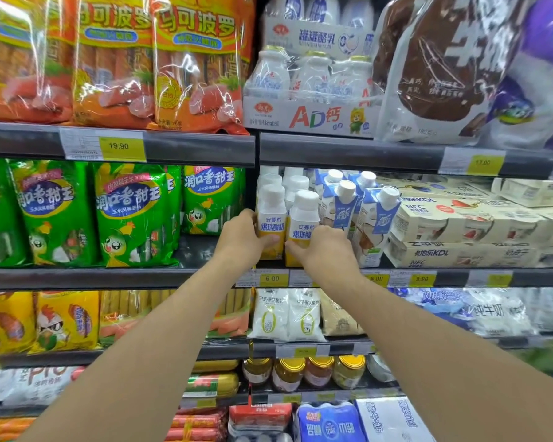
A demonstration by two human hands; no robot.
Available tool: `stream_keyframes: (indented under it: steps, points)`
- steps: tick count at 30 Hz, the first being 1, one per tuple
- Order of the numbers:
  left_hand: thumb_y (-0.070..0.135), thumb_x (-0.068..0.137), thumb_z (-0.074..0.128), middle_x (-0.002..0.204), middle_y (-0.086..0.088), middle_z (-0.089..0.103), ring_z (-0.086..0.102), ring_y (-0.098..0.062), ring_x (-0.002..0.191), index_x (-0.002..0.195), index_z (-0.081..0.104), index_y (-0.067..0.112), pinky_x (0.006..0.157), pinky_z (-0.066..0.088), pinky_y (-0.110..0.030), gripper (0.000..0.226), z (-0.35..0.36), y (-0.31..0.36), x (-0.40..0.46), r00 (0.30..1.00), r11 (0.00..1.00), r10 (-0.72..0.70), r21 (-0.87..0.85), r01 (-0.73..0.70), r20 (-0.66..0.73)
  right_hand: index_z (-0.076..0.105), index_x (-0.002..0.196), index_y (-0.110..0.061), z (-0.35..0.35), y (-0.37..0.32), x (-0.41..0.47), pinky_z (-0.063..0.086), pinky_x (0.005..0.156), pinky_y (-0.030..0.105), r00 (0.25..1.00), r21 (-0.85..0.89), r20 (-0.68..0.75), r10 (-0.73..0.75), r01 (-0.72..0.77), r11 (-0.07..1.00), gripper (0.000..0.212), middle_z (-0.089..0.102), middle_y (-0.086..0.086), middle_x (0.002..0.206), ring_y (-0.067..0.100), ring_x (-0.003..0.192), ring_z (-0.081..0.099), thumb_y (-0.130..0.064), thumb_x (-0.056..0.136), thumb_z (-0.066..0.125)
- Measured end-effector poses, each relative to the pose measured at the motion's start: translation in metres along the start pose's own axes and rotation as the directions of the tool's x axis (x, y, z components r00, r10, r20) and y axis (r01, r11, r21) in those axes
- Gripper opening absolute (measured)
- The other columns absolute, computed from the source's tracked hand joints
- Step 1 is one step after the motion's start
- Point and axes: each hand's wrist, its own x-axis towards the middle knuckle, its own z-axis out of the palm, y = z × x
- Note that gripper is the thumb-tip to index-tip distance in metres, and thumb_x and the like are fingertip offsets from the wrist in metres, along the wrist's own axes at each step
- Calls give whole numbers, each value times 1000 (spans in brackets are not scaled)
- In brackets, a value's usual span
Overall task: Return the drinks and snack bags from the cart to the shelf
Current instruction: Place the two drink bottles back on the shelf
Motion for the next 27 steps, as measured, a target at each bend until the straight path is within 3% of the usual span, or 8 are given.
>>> stream_keyframes:
  steps: [7,13,15,18,21,24,27]
  points:
    - [28,86,76,102,4,62,58,-15,93,120,57,15,78,44,-30,41,0,0,-2,1000,1000,-11,-3,11,-10,65,105,-4,-4,7,-8,44,64,29,1000,74,-6,-12,12,997,52,62,8,91,21,77,56,-54,90,62]
    - [31,81,81,118,-3,66,62,-21,103,131,49,13,88,51,-35,62,1,-4,-11,998,998,-53,23,53,30,62,97,-6,0,18,-17,48,67,32,1000,224,17,-20,16,975,51,65,7,94,23,89,63,-56,87,63]
    - [37,82,79,127,-6,63,60,-23,113,139,43,11,89,48,-34,72,-5,-3,-21,997,996,-56,75,52,50,61,102,-7,-5,21,-23,53,74,38,999,262,33,-12,3,965,52,65,7,98,24,91,62,-58,89,59]
    - [50,88,66,140,-9,54,54,-25,124,146,37,9,94,46,-35,76,-20,4,-38,987,956,-47,293,1,151,59,107,-6,-21,29,-32,54,78,40,998,272,64,-12,-6,962,59,62,7,98,23,88,60,-62,95,44]
    - [54,92,57,140,-8,54,54,-24,124,143,41,10,98,46,-35,69,-32,19,-59,957,898,-35,429,-96,288,58,105,-9,-40,46,-44,54,70,39,994,148,71,-83,72,986,65,65,8,95,25,82,62,-68,94,34]
    - [52,95,53,127,-4,59,56,-22,113,133,51,10,92,44,-30,57,-26,45,-80,927,851,-3,488,-194,374,57,105,-14,-62,74,-56,53,68,39,979,-109,104,-175,186,976,67,65,7,95,27,86,62,-72,93,26]
    - [61,91,52,134,-6,56,54,-23,119,135,49,11,100,45,-36,67,2,73,-92,903,786,1,557,-267,430,55,102,-16,-86,120,-68,53,69,39,971,-296,150,-186,223,929,67,64,5,94,27,86,62,-74,92,24]
